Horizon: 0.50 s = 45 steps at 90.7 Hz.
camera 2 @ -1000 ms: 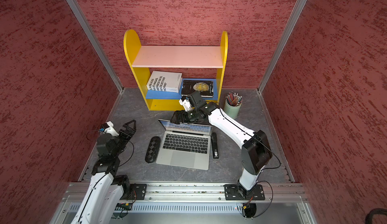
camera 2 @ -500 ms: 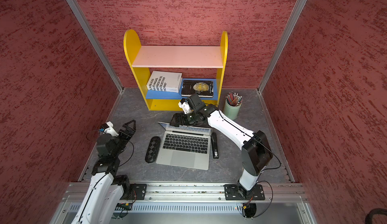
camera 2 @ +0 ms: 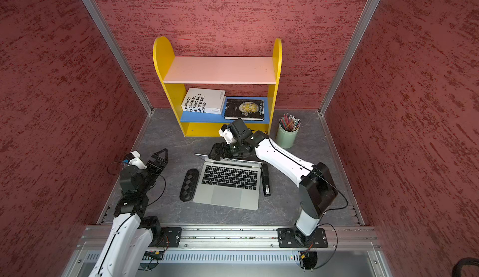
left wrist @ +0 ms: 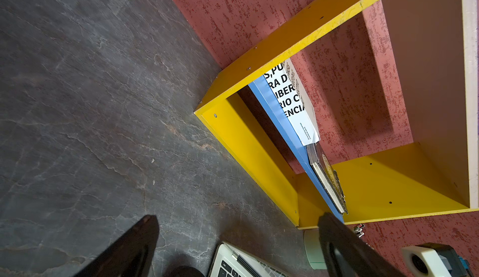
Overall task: Close the laptop lid and set it aside
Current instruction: Close the lid of the laptop.
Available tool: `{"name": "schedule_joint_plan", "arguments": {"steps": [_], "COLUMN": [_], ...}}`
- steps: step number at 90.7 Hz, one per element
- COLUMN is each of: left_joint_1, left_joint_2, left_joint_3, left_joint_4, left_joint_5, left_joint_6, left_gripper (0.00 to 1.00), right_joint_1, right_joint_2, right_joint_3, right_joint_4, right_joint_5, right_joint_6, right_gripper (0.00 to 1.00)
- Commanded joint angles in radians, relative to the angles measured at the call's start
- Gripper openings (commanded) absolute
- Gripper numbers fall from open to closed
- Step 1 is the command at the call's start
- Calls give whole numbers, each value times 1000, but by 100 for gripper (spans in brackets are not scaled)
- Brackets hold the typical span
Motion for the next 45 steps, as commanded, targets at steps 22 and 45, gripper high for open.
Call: {"name": "schedule_joint_plan", "arguments": {"steps": [22, 45], "left_joint_1": [16, 19], "left_joint_2": [-10, -10], "left_joint_3": [-12, -11], "left_joint_4": [22, 21], "left_joint_5": [17, 20], "left_joint_6": [-4, -6], "left_gripper": [100, 100], "right_joint_1": [47, 59], "right_joint_2": [-20, -26], "right_joint_3": [-44, -71], "right_joint_4": [-10, -14], "right_joint_5": [0, 5], "right_joint_6": [19, 20], "right_gripper": [98, 98]}}
